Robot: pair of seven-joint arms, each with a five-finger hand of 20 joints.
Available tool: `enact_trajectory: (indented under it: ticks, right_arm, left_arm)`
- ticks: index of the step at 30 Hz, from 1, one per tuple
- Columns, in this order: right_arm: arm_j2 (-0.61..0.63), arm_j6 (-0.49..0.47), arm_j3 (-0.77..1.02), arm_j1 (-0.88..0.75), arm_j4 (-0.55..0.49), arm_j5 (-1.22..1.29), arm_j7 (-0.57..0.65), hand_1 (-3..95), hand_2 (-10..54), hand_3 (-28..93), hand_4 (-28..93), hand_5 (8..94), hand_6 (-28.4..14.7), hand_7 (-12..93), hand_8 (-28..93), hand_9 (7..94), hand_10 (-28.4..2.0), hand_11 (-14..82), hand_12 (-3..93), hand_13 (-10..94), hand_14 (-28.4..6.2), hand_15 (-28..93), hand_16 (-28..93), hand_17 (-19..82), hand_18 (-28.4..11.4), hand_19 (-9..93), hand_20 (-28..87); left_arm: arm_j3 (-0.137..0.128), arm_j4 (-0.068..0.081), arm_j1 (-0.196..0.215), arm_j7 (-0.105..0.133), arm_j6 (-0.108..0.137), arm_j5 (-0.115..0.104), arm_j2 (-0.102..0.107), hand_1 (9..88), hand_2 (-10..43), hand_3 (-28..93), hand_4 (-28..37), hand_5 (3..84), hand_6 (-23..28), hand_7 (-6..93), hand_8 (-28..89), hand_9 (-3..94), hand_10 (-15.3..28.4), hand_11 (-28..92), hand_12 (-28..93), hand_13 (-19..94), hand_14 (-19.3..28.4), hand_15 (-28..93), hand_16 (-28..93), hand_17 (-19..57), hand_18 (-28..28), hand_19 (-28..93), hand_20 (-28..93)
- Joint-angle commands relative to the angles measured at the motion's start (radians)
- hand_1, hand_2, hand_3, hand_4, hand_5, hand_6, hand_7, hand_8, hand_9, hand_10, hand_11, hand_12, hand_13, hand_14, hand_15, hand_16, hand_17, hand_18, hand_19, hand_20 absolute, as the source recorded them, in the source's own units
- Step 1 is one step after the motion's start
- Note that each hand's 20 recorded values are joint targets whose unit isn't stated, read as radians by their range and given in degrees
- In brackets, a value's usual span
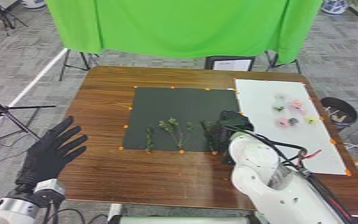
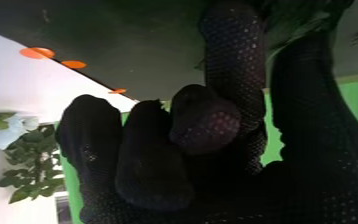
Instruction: Arrange flowers
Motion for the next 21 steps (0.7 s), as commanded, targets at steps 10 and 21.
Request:
enact_trajectory:
  ticks: [10,21]
  right_arm:
    - [0.181,0.099,0.099,0.012,-0.104,0.010,-0.022,13.7,2.3,77,-23,80.8,-1.9,35,-7,87.1,-9.3,53.7,44.4,79,-9.2,82,42,45,-24.3,93,70]
    - [0.331,0.120,0.181,0.002,-0.050,-0.065,-0.125,26.6,-9.5,86,-26,44.8,-5.2,35,-13,49.2,-13.1,37.6,28.9,54,-12.0,81,33,26,-22.4,86,55]
  left_arm:
    - [-0.001,0.002,0.011,-0.005,-0.013,0.004,-0.004,22.8,-5.2,68,-28.3,23.6,2.5,17.6,-10,22.1,10.8,13,20,18,15.7,23,2,-11.5,23.6,37,9]
    - [-0.006,-0.007,0.025,0.005,-0.003,0.007,-0.012,22.9,-5.1,68,-28.3,23.7,2.4,17.6,-10,22.1,10.8,13,20,18,15.6,23,2,-11.5,23.6,37,9]
